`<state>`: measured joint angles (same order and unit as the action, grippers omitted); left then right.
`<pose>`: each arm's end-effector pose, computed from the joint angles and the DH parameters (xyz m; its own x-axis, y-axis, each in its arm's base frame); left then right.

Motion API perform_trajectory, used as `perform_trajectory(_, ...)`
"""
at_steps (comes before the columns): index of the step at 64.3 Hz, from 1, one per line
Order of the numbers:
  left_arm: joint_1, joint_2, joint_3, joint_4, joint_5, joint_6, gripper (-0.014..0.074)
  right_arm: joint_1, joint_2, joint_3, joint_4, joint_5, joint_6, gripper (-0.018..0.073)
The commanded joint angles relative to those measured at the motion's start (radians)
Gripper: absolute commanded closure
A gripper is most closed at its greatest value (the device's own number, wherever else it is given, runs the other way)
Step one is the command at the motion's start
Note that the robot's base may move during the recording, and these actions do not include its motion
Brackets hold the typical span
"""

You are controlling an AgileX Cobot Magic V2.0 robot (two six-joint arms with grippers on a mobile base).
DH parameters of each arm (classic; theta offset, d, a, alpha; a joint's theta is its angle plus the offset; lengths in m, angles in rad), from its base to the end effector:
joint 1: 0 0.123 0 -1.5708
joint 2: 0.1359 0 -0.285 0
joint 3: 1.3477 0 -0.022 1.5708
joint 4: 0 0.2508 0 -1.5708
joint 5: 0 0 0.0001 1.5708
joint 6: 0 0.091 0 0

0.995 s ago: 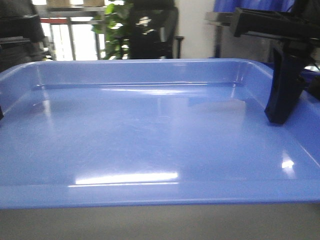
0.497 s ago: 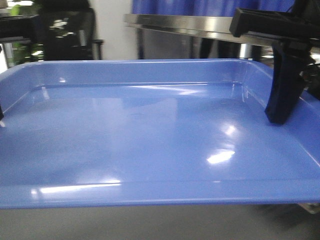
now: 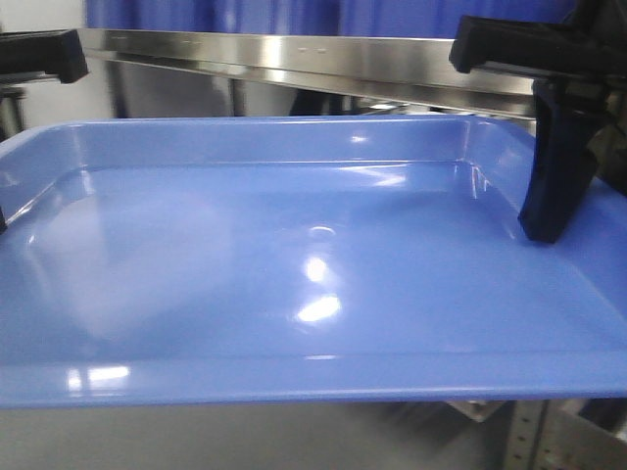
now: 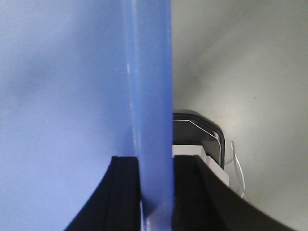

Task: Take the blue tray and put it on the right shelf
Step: 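Carry the tray with both grippers as the base drives to the shelf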

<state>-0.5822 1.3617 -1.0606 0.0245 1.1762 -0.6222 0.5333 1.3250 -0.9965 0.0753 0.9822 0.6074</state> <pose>0.2059 -0.1331 0.2860 -0.9864 -0.0391 -0.1599 -0.0256 0.9960 -0.0852 0.2111 0.1312 0.2823 -0.9626 0.1325 -0.2365 0.0705 0.9648 0.2534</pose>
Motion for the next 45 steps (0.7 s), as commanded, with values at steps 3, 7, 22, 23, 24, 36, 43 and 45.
perform_trajectory(3, 0.005, -0.027, -0.026, 0.062, 0.025, -0.030, 0.0645, -0.002, -0.033, -0.031, -0.018, -0.007, 0.003, 0.0396)
perform_trajectory(7, 0.005, -0.027, -0.026, 0.062, 0.025, -0.030, 0.0645, -0.002, -0.033, -0.031, -0.018, -0.007, 0.003, 0.0396)
perform_trajectory(22, 0.005, -0.027, -0.026, 0.062, 0.025, -0.030, 0.0645, -0.002, -0.033, -0.031, -0.018, -0.007, 0.003, 0.0396)
perform_trajectory(23, 0.005, -0.027, -0.026, 0.062, 0.025, -0.030, 0.0645, -0.002, -0.033, -0.031, -0.018, -0.007, 0.003, 0.0396)
perform_trajectory(24, 0.005, -0.027, -0.026, 0.062, 0.025, -0.030, 0.0645, -0.002, -0.033, -0.031, -0.018, -0.007, 0.003, 0.0396)
perform_trajectory(36, 0.005, -0.027, -0.026, 0.062, 0.025, -0.030, 0.0645, -0.002, -0.033, -0.031, -0.018, -0.007, 0.003, 0.0396)
perform_trajectory(43, 0.005, -0.027, -0.026, 0.062, 0.025, -0.030, 0.0645, -0.002, -0.033, -0.031, -0.018, -0.007, 0.003, 0.0396)
perform_trajectory(45, 0.005, -0.027, -0.026, 0.062, 0.025, -0.030, 0.0645, -0.002, -0.033, -0.031, -0.018, -0.007, 0.003, 0.0396)
